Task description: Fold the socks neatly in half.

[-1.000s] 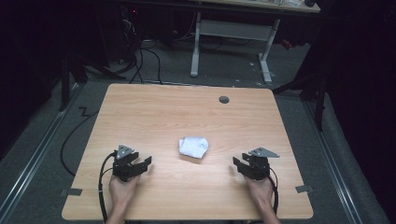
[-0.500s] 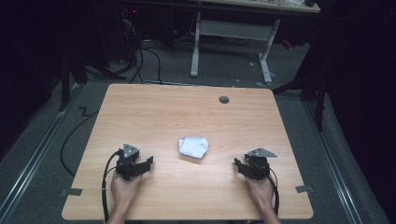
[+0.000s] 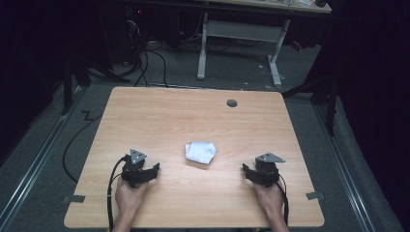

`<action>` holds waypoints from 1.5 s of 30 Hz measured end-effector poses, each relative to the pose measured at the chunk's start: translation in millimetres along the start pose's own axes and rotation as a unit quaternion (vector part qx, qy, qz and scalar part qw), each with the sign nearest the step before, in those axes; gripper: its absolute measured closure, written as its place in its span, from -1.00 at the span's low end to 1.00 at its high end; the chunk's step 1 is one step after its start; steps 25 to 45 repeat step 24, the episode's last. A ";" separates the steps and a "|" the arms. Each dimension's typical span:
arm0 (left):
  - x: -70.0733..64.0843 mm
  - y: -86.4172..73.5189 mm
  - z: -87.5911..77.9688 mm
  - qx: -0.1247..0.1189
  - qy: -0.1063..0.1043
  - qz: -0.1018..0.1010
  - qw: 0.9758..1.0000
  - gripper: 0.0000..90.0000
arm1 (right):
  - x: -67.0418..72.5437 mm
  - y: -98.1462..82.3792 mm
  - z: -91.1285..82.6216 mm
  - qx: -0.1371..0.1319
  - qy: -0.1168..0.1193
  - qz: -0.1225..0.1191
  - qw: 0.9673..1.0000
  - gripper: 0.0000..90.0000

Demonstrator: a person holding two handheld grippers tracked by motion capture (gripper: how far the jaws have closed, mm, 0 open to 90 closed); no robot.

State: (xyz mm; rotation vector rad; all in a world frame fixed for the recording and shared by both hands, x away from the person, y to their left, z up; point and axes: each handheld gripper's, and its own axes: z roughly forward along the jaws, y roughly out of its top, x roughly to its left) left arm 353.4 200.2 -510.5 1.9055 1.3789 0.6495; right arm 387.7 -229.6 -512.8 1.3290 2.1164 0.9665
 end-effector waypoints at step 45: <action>-3.2 -0.3 0.1 0.002 -0.002 0.011 1.000 -0.35 | 0.2 -0.2 0.1 0.001 0.003 -0.002 1.000 -0.19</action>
